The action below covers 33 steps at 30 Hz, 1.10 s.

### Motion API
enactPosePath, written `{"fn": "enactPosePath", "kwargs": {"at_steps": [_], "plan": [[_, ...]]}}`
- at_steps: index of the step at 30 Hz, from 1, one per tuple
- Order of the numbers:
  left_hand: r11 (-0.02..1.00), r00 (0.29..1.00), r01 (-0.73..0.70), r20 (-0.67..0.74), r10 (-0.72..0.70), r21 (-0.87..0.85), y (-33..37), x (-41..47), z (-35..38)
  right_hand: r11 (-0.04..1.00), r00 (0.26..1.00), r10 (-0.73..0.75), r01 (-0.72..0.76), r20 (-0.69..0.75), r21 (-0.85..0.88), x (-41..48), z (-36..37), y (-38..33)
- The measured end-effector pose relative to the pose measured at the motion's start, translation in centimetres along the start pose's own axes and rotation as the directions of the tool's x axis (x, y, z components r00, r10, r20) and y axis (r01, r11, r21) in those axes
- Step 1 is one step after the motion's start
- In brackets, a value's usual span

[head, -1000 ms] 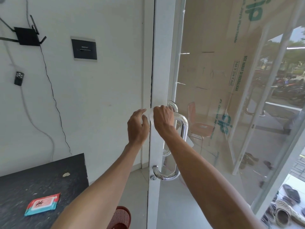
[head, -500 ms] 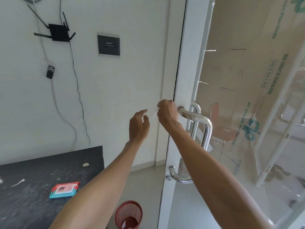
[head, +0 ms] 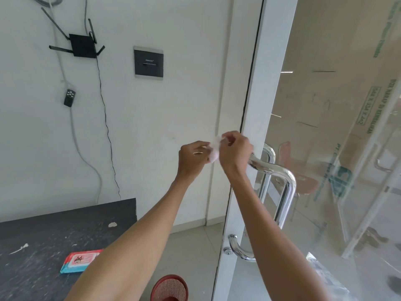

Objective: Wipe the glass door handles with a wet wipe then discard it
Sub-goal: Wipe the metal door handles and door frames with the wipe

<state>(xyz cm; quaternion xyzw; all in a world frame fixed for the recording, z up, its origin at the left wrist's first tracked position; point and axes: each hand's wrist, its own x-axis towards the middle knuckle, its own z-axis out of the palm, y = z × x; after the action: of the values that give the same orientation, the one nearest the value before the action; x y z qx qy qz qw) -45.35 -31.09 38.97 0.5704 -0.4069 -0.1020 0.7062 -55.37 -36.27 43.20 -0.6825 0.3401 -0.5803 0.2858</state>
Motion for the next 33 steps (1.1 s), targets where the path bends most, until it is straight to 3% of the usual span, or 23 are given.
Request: {"fn": "enactPosePath", "kwargs": {"at_steps": [3,6,9,15,21,28,33], "plan": [[0.998,0.993,-0.056,0.101,0.053,0.032,1.3,-0.2,2.4,0.962,0.960,-0.208,0.166,-0.189,-0.219,0.2,-3.2,0.5],[0.987,0.982,-0.092,0.174,0.069,0.129,1.0,-0.2,4.6,0.727,0.954,-0.292,0.264,0.062,-0.634,0.0,-5.3,2.0],[0.987,0.990,-0.043,0.139,0.022,0.154,-0.1,-0.4,6.3,0.482,0.933,-0.240,0.355,0.269,-0.801,-1.1,-6.2,3.5],[0.988,0.994,-0.007,0.108,-0.010,0.153,-0.7,-1.5,6.9,0.258,0.783,-0.435,0.581,0.444,-0.772,-2.4,-7.6,6.3],[0.989,0.998,0.020,0.058,-0.028,0.147,-1.1,-1.3,6.0,0.210,0.770,-0.349,0.619,0.534,-0.757,-2.2,-7.0,5.8],[0.985,0.998,0.054,0.012,-0.057,0.167,-2.2,-1.3,4.1,0.151,0.729,-0.452,0.631,0.515,-0.761,-1.2,-5.5,6.6],[0.979,0.996,0.081,0.009,-0.084,0.187,-3.7,-0.8,2.5,0.070,0.698,-0.373,0.678,0.611,-0.732,-1.8,-4.5,7.3]]}}
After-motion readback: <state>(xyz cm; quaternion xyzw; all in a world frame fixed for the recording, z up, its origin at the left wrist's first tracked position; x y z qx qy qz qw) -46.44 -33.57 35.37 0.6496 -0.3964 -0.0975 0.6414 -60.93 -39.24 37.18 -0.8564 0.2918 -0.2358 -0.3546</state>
